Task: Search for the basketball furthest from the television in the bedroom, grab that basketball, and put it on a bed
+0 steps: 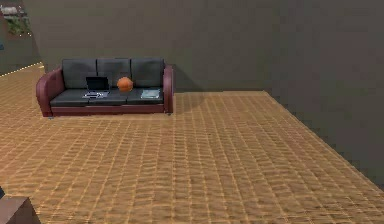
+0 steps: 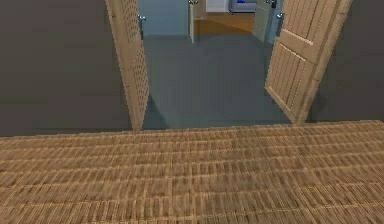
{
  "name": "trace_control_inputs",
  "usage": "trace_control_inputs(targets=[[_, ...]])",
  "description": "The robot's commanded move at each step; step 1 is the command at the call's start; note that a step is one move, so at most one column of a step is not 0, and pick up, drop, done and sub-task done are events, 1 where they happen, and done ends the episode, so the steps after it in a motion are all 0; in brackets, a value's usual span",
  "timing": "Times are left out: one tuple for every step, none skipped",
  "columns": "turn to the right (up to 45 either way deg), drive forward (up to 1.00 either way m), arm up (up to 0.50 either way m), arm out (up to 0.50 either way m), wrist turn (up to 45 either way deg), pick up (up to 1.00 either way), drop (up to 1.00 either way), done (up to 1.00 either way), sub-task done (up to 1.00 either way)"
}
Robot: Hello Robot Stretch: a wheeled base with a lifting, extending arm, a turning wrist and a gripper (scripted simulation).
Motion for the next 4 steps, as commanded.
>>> trace_control_inputs(targets=[[-3.0,0.00,0.00,0.00,0.0,0.00,0.00,0.00,0.00],[0.0,0.85,0.00,0.00,0.0,0.00,0.00,0.00,0.00],[-39.0,0.00,0.00,0.00,0.0,0.00,0.00,0.00,0.00],[0.0,1.00,0.00,0.00,0.0,0.00,0.00,0.00,0.00]])
